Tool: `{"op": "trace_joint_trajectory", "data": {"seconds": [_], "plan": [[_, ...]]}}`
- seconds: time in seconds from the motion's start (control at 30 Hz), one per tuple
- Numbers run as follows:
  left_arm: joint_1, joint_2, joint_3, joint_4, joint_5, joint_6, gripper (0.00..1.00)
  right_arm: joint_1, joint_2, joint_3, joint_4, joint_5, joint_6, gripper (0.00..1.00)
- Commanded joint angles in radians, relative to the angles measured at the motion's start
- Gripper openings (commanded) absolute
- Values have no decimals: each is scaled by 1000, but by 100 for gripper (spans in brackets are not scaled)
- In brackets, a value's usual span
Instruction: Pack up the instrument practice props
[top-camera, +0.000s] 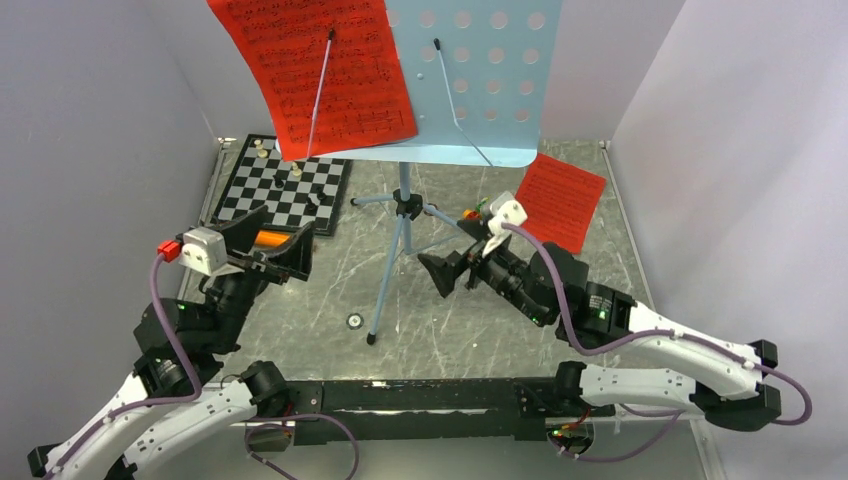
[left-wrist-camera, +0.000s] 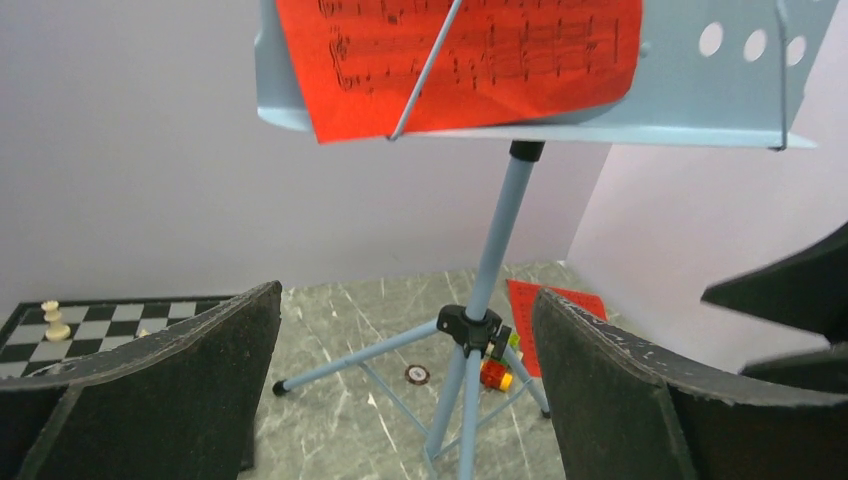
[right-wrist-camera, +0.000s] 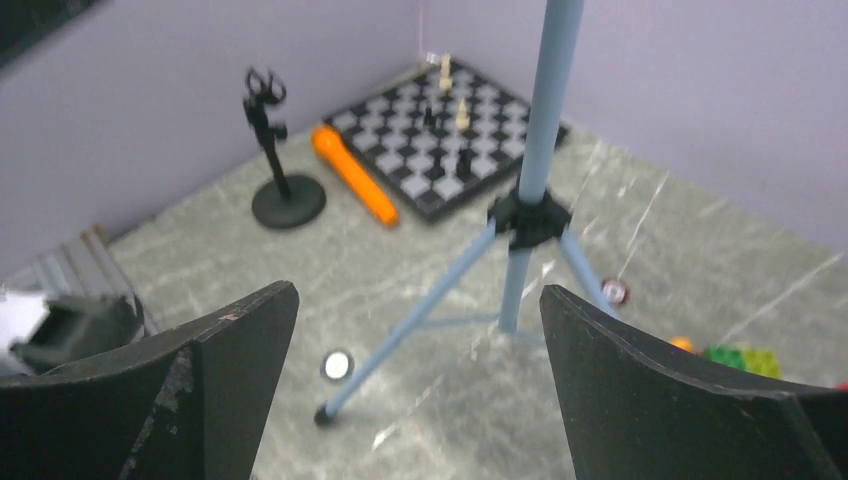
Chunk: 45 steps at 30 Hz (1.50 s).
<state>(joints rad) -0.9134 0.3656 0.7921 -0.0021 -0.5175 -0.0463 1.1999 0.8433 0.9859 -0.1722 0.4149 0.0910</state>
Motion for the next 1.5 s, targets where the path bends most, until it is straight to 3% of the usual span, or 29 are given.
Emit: {"op": "trace_joint_trajectory", "data": {"seconds": [0.0, 0.4, 0.63, 0.83, 1.1, 1.47], "plan": [[1, 18, 72, 32, 45, 83, 99, 40, 77, 198, 33, 117, -131, 96], [1, 223, 346, 140, 190, 243, 96, 44, 265, 458, 206, 124, -158, 97], [0, 422, 543, 158, 133, 333, 98, 44, 418, 651, 187, 258, -111, 100], [1, 581, 696, 104, 80, 396, 89, 44, 477, 724, 177, 320, -100, 100], [1, 649, 710, 156, 15, 556, 71, 44, 495, 736, 181, 362, -117, 100], [6, 703, 715, 223, -26, 711, 63, 41, 561, 804, 190, 381, -149, 100]]}}
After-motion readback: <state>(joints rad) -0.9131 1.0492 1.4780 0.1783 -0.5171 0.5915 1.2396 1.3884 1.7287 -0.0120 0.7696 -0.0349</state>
